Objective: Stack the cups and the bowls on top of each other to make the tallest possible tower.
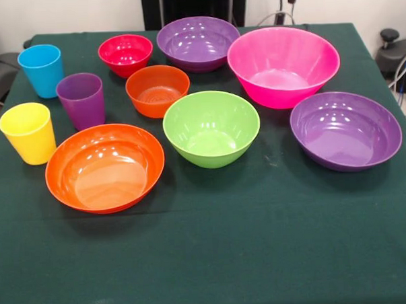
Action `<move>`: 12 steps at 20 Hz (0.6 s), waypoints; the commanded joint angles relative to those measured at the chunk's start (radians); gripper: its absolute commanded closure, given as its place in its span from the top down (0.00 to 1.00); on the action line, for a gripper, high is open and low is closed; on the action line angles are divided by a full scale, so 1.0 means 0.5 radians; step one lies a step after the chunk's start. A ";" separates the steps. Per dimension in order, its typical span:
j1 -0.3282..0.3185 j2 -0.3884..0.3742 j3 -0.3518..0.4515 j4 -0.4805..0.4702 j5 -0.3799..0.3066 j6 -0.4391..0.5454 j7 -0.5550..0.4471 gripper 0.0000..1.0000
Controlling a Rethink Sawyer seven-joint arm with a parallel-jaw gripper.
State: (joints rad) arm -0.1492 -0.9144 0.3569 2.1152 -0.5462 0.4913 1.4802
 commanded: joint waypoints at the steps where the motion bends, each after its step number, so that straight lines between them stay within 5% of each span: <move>1: 0.066 0.273 -0.156 -0.189 -0.244 -0.099 0.234 1.00; 12: 0.049 0.211 -0.243 -0.081 -0.207 -0.189 0.253 1.00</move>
State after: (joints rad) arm -0.1269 -0.8214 0.2606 2.0848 -0.6064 0.4512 1.4802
